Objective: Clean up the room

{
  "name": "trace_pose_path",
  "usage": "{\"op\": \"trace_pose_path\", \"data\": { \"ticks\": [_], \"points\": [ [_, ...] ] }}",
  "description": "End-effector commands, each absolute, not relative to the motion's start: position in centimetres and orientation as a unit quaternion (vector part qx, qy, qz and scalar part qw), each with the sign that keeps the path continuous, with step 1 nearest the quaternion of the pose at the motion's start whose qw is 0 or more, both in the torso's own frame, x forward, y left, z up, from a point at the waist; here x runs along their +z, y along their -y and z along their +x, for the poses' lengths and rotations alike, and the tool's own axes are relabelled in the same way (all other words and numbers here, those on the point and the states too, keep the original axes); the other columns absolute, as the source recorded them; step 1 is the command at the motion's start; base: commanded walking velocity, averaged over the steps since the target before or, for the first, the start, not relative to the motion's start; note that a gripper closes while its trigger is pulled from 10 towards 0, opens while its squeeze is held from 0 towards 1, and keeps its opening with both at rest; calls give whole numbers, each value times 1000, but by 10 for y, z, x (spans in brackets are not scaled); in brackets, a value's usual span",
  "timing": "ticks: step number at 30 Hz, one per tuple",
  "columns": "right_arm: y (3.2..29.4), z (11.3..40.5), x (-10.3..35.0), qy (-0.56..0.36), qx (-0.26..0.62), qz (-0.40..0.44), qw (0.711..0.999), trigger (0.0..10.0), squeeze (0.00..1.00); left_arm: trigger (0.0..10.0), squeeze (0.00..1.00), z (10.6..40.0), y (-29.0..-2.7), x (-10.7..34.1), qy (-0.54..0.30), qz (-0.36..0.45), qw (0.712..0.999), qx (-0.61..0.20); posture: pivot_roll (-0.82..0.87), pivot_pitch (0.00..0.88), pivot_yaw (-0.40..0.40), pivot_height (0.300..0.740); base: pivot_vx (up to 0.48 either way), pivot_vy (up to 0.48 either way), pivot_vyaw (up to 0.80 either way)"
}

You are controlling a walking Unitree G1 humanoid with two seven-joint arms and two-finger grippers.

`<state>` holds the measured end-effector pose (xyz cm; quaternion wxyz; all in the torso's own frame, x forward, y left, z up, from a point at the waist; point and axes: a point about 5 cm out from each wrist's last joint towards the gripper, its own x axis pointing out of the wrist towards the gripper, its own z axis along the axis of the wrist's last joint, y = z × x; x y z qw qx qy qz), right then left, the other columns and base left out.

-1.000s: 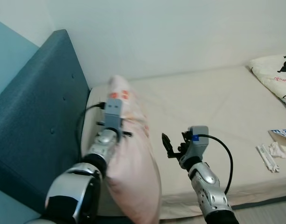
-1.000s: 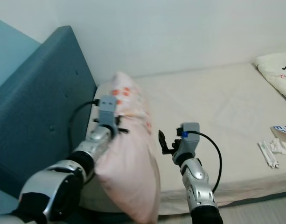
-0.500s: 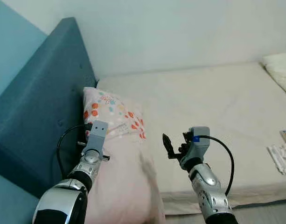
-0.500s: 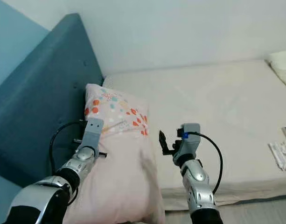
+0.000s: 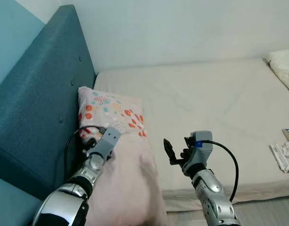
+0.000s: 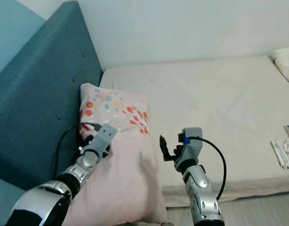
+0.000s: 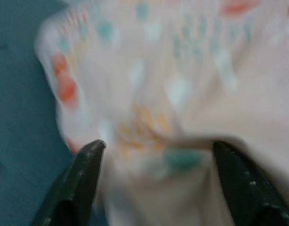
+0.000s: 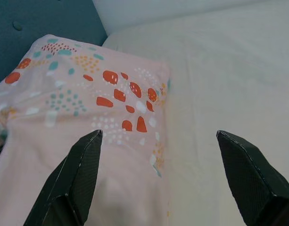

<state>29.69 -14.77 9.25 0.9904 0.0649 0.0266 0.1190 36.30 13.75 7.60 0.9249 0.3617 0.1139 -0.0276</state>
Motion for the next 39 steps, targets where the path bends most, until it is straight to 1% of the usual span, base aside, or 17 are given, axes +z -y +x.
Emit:
{"op": "trace_pose_path", "data": {
  "ticks": [1, 7, 9, 10, 11, 14, 16, 17, 18, 19, 20, 21, 24, 31, 33, 36, 39],
  "points": [
    [146, 298, 92, -32, 118, 68, 990, 10000, 0, 10000, 1000, 371, -142, 92, -63, 432, 899, -33, -346, 206, 51, 740, 0, 0, 0],
    [145, 300, 93, -35, 118, 67, 990, 10000, 0, 10000, 1000, 378, -152, 106, -32, 500, 865, -30, -325, 194, 46, 740, 0, 0, 0],
    [145, 301, 93, -36, 119, 66, 990, 10000, 0, 10000, 914, 380, -161, 111, -29, 523, 852, -24, -314, 188, 45, 740, 0, 0, 0],
    [145, 303, 94, -36, 120, 64, 990, 10000, 0, 10000, 216, 380, -172, 113, -33, 538, 842, -20, -299, 179, 47, 740, 0, 0, 0],
    [147, 307, 95, -36, 116, 63, 991, 10000, 0, 10000, 0, 379, -186, 114, -48, 517, 854, -17, -287, 169, 49, 740, 0, 0, 0],
    [149, 310, 95, -35, 110, 65, 991, 10000, 0, 10000, 0, 378, -188, 113, -58, 451, 890, -29, -274, 164, 49, 740, 0, 0, 0],
    [149, 310, 95, -35, 110, 65, 991, 10000, 0, 10000, 0, 378, -188, 113, -58, 451, 890, -29, -274, 164, 49, 740, 0, 0, 0],
    [150, 312, 95, -36, 107, 66, 991, 10000, 0, 10000, 0, 377, -187, 111, -70, 371, 925, -37, -255, 155, 48, 740, 0, 0, 0],
    [150, 312, 95, -36, 107, 66, 991, 10000, 0, 10000, 0, 377, -187, 111, -70, 371, 925, -37, -255, 155, 48, 740, 0, 0, 0],
    [151, 314, 94, -37, 105, 66, 992, 10000, 0, 10000, 0, 374, -185, 108, -74, 258, 962, -46, -238, 145, 47, 740, 0, 0, 0],
    [151, 314, 94, -37, 105, 66, 992, 10000, 0, 10000, 0, 374, -185, 108, -74, 258, 962, -46, -238, 145, 47, 740, 0, 0, 0],
    [150, 318, 93, -43, 112, 69, 990, 10000, 0, 10000, 0, 362, -179, 92, -68, 65, 994, -51, -208, 130, 45, 740, 0, 0, 0],
    [147, 320, 89, -50, 129, 71, 988, 10000, 0, 10000, 0, 344, -177, 68, -80, -6, 996, -42, -185, 123, 38, 740, 0, 0, 0],
    [142, 320, 84, -63, 152, 72, 984, 10000, 0, 10000, 0, 302, -178, 22, -128, -12, 990, -63, -157, 116, 26, 740, 0, 0, 656],
    [142, 321, 80, -74, 152, 66, 983, 10000, 0, 10000, 0, 259, -184, -13, -180, -10, 979, -91, -145, 112, 25, 740, 0, 0, 763],
    [144, 322, 78, -79, 146, 65, 984, 10000, 0, 10000, 0, 239, -190, -28, -210, -8, 973, -97, -144, 111, 26, 740, 0, 0, 765],
    [154, 323, 68, -100, 114, 65, 986, 10000, 0, 10000, 0, 186, -204, -61, -298, -101, 943, -105, -134, 110, 27, 740, 0, 0, 769]
  ]
}}
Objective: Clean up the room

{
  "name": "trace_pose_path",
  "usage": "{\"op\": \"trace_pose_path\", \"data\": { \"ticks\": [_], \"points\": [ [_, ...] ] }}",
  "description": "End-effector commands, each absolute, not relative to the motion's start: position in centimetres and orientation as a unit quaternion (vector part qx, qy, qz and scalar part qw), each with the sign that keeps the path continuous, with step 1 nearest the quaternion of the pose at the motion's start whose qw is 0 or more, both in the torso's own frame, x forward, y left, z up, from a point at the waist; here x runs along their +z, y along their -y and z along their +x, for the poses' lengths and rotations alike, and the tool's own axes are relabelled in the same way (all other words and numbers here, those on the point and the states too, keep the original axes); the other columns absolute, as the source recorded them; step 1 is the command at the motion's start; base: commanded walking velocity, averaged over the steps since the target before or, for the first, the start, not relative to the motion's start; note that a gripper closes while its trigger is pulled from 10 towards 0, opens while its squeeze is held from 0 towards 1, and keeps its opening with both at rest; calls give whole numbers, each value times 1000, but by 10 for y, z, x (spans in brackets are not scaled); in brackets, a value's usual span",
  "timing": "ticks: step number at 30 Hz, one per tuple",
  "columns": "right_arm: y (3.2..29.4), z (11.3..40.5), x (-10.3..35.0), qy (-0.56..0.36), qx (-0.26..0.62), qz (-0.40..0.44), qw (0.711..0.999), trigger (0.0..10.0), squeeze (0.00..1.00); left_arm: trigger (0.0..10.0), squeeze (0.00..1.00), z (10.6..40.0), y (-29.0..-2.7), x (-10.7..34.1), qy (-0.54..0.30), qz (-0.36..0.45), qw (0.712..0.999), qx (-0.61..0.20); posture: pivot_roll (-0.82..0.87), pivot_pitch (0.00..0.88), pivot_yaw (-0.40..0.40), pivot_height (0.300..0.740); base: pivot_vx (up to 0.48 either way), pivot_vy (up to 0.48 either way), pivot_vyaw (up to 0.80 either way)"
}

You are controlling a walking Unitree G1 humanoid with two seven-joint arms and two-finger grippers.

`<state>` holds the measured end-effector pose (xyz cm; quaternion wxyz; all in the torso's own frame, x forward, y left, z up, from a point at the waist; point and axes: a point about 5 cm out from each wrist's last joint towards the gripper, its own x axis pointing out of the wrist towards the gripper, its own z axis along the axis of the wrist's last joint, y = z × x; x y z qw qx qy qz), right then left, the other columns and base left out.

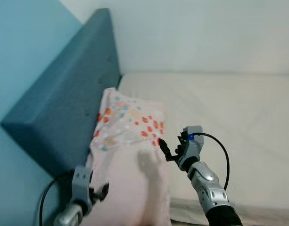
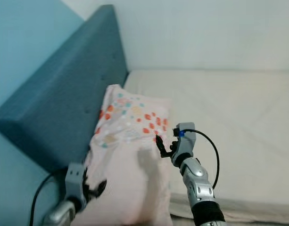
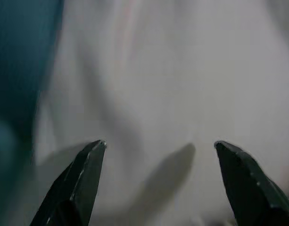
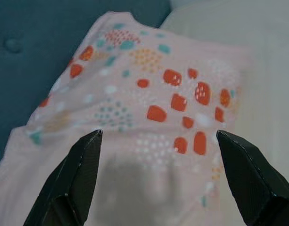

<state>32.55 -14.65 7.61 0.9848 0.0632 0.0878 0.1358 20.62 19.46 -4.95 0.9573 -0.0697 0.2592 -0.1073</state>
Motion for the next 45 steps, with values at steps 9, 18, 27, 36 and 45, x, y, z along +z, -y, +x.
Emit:
{"op": "trace_pose_path", "data": {
  "ticks": [9, 18, 27, 36, 45],
  "points": [
    [164, 322, 56, -132, 71, 54, 987, 10000, 0, 10000, 0, 158, -201, -81, -378, -161, 907, -88, -142, 105, 34, 740, 0, -79, 569],
    [173, 316, 40, -166, 54, 45, 984, 10000, 0, 10000, 0, 152, -205, -85, -423, -152, 889, -91, -143, 97, 37, 740, 0, -442, 435],
    [172, 310, 24, -206, 36, 48, 977, 10000, 0, 10000, 0, 158, -211, -85, -442, -143, 884, -54, -139, 97, 33, 740, 0, -227, 434],
    [169, 308, 19, -225, 45, 50, 972, 10000, 0, 10000, 0, 165, -210, -84, -459, -114, 880, -55, -148, 106, 43, 740, 0, 0, 0],
    [152, 301, 10, -244, 104, 63, 962, 10000, 0, 10000, 0, 155, -213, -88, -475, -105, 872, -51, -145, 113, 42, 740, 0, 0, 268]
  ]
}}
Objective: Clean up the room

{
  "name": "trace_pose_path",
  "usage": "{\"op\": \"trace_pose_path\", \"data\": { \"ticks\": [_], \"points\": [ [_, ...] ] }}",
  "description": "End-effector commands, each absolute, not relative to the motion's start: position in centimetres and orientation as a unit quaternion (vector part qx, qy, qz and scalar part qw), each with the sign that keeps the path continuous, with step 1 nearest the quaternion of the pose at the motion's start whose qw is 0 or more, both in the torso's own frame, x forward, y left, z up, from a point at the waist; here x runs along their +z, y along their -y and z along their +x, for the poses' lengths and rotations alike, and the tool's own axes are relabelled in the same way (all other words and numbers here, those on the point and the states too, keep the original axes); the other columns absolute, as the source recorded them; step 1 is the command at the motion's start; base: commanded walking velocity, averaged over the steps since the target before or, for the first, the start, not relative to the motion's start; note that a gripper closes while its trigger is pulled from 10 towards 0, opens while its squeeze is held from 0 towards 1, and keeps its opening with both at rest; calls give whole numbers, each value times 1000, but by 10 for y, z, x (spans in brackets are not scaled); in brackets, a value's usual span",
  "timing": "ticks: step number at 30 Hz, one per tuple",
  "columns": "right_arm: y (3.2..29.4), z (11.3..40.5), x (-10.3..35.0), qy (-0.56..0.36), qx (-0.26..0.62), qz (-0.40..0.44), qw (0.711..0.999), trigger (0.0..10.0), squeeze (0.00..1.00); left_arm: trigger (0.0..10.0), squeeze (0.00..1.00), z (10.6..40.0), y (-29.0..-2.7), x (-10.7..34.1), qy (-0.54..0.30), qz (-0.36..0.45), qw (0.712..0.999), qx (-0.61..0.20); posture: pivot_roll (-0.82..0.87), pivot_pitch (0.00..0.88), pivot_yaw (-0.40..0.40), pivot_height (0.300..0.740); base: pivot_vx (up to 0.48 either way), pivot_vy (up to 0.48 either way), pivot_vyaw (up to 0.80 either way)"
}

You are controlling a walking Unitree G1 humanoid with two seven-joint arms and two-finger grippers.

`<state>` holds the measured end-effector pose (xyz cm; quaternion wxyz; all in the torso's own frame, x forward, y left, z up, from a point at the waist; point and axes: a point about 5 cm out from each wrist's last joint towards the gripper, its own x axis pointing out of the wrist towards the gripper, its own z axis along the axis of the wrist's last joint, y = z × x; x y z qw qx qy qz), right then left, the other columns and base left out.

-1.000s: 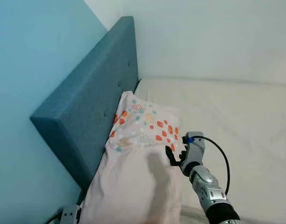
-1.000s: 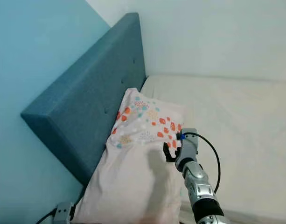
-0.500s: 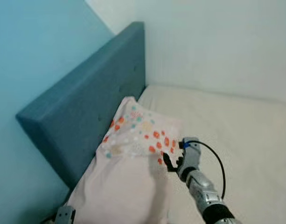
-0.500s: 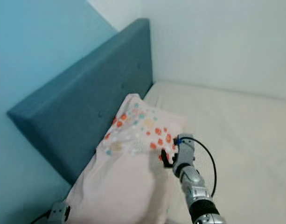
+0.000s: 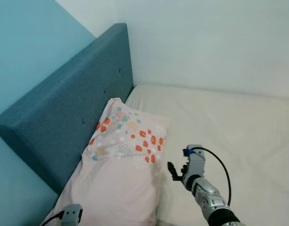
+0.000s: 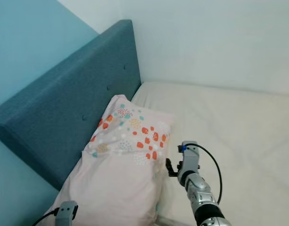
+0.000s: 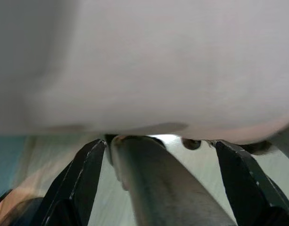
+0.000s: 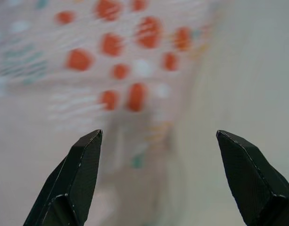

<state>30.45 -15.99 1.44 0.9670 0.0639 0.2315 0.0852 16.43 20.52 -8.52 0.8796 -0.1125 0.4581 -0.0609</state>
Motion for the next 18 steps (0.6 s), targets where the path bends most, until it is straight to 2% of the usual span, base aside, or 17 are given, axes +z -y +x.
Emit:
{"op": "trace_pose_path", "data": {
  "ticks": [1, 8, 15, 18],
  "points": [
    [148, 299, 8, -250, 120, 62, 959, 10000, 0, 10000, 0, 152, -214, -89, -478, -104, 871, -47, -143, 113, 39, 740, 0, 0, 800],
    [146, 292, -2, -285, 126, 63, 948, 10000, 0, 10000, 0, 145, -216, -92, -486, -104, 867, -37, -143, 110, 34, 740, 0, 0, 800],
    [166, 277, -20, -341, 68, 73, 935, 10000, 0, 10000, 0, 145, -213, -92, -487, -107, 866, -49, -145, 110, 33, 740, 0, 0, 800],
    [179, 268, -29, -370, 19, 58, 927, 10000, 0, 10000, 0, 145, -207, -92, -490, -113, 861, -81, -152, 113, 35, 740, 0, -465, 0]
  ]
}}
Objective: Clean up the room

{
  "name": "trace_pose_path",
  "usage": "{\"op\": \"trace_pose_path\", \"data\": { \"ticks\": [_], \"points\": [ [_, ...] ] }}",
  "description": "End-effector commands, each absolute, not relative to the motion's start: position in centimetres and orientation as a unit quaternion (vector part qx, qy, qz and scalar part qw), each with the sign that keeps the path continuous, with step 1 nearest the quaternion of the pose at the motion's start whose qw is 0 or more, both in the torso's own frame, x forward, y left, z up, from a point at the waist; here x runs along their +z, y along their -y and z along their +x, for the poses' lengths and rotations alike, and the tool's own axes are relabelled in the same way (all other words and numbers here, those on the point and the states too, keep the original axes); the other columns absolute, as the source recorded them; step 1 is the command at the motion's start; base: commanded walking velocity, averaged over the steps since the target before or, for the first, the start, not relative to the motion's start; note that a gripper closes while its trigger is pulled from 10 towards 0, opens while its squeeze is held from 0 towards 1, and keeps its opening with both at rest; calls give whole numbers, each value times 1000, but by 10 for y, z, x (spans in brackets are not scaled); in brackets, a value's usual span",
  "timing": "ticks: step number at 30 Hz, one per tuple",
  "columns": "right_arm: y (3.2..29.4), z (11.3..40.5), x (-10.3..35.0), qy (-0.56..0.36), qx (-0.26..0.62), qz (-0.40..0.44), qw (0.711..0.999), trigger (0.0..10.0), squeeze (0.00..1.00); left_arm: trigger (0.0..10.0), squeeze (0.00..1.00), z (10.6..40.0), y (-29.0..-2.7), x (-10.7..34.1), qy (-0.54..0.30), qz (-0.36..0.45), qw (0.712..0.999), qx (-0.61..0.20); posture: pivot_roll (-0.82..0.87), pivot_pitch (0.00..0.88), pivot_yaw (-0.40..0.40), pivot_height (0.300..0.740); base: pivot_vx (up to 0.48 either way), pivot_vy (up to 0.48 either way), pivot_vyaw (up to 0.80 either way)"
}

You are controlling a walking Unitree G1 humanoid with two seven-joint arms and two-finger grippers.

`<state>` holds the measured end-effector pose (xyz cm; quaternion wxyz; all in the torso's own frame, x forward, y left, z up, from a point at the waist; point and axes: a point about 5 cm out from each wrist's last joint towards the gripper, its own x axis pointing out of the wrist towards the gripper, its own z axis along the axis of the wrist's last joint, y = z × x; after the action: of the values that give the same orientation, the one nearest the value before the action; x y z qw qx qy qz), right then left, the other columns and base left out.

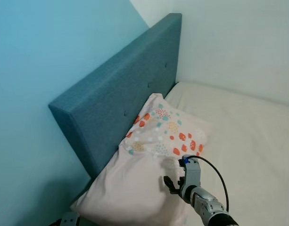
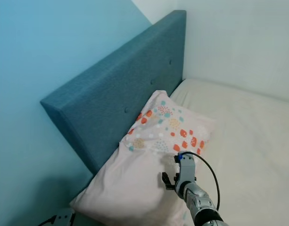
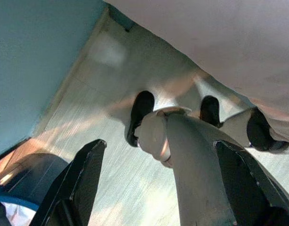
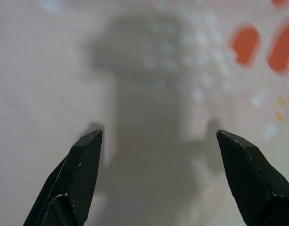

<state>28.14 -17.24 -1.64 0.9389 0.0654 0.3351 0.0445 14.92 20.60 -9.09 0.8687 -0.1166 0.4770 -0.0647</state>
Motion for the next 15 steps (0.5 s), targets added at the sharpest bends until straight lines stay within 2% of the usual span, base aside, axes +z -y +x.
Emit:
{"op": "trace_pose_path", "data": {
  "ticks": [1, 3, 15],
  "points": [
    [179, 268, -29, -370, 19, 58, 927, 10000, 0, 10000, 0, 145, -207, -92, -490, -113, 861, -81, -152, 113, 35, 740, 0, -465, 0],
    [181, 265, -31, -375, 15, 58, 925, 10000, 0, 10000, 0, 145, -207, -92, -488, -116, 863, -69, -155, 114, 35, 740, 0, -465, 0],
    [186, 250, -44, -425, 3, 55, 904, 10000, 0, 10000, 0, 145, -210, -93, -488, -114, 864, -46, -160, 118, 25, 740, 0, 0, 0]
  ]
}}
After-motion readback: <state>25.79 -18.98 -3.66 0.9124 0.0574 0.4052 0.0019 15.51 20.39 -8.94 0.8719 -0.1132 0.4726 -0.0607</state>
